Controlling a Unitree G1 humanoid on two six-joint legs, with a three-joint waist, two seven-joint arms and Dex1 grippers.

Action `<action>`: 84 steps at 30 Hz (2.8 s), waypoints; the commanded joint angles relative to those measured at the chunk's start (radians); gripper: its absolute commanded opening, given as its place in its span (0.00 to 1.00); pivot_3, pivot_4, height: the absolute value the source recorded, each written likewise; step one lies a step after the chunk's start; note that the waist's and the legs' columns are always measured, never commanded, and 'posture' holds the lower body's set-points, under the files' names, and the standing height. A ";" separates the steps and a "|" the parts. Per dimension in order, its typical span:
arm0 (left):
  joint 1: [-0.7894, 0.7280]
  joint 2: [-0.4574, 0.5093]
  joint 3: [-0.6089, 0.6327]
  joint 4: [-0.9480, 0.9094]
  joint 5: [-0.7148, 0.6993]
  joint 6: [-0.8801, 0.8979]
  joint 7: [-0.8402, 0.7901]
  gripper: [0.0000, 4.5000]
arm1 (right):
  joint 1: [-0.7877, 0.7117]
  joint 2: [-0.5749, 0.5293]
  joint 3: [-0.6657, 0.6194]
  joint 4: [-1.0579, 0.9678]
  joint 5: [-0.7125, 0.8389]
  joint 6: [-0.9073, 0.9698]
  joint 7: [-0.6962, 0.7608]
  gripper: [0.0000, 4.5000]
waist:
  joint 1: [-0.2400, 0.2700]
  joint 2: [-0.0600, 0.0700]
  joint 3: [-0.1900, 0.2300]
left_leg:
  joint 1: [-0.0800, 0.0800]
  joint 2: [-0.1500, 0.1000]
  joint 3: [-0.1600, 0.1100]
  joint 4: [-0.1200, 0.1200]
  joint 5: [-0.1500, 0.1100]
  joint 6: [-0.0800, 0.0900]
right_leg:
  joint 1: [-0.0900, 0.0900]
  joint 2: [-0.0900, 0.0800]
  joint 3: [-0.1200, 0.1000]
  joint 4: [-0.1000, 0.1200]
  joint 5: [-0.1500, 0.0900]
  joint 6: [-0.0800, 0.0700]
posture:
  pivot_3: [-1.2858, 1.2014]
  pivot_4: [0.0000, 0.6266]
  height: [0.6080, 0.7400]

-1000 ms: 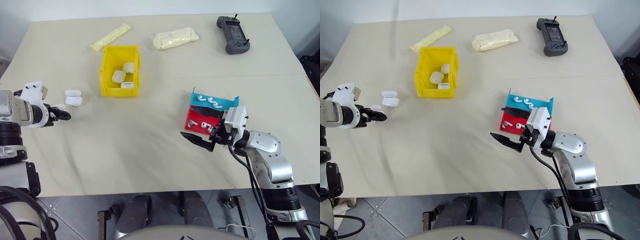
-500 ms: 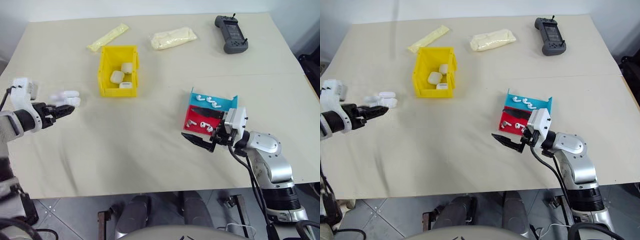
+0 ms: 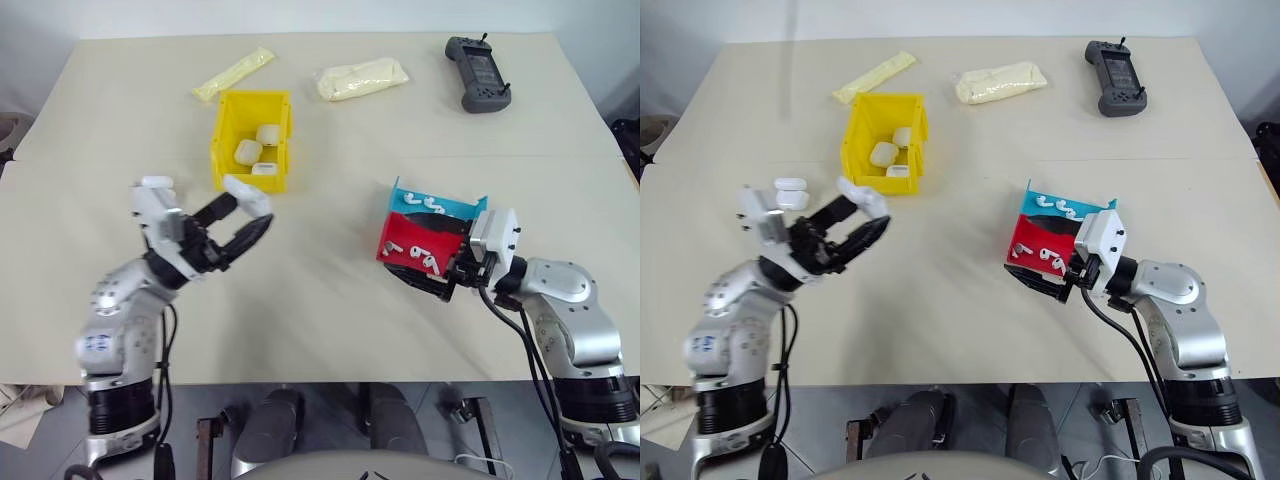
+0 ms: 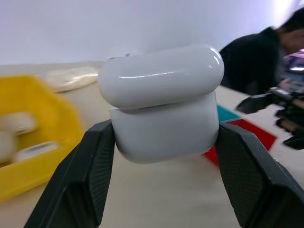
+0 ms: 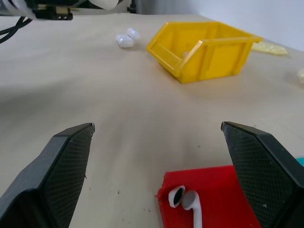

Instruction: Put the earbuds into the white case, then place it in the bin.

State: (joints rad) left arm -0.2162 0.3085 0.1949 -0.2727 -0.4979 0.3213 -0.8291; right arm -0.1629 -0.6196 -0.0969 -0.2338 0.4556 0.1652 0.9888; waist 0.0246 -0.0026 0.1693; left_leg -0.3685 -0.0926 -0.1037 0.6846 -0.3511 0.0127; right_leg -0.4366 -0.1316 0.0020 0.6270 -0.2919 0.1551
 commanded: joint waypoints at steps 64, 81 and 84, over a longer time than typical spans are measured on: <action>-0.213 -0.122 -0.379 0.440 0.100 -0.642 -0.381 0.67 | -0.594 -0.264 0.349 -0.099 0.034 1.449 -0.425 1.00 | 0.001 0.001 0.000 | -0.002 -0.001 0.000 0.000 0.000 0.006 | 0.004 -0.001 -0.002 -0.010 0.006 0.005 | 0.52 0.24 1.00; -0.217 -0.132 -0.375 0.451 0.100 -0.646 -0.381 0.66 | -0.553 -0.218 0.335 -0.103 0.088 1.449 -0.545 0.87 | 0.000 0.001 0.000 | -0.002 -0.001 0.001 0.000 0.000 0.006 | 0.004 -0.001 -0.001 -0.009 0.006 0.005 | 0.52 0.24 1.00; -0.217 -0.132 -0.375 0.449 0.101 -0.645 -0.378 0.66 | -0.549 -0.213 0.334 -0.105 0.092 1.449 -0.556 0.67 | 0.000 0.001 0.000 | -0.002 -0.001 0.001 0.000 0.000 0.006 | 0.004 -0.001 -0.001 -0.009 0.006 0.005 | 0.52 0.24 1.00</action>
State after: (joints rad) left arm -0.4332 0.1798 -0.1812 0.2063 -0.3909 -0.3125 -1.2143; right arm -0.7263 -0.8340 0.2324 -0.3313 0.5498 1.6106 0.4549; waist 0.0244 -0.0016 0.1688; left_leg -0.3702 -0.0934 -0.1030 0.6852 -0.3515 0.0183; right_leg -0.4320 -0.1323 0.0007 0.6180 -0.2863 0.1600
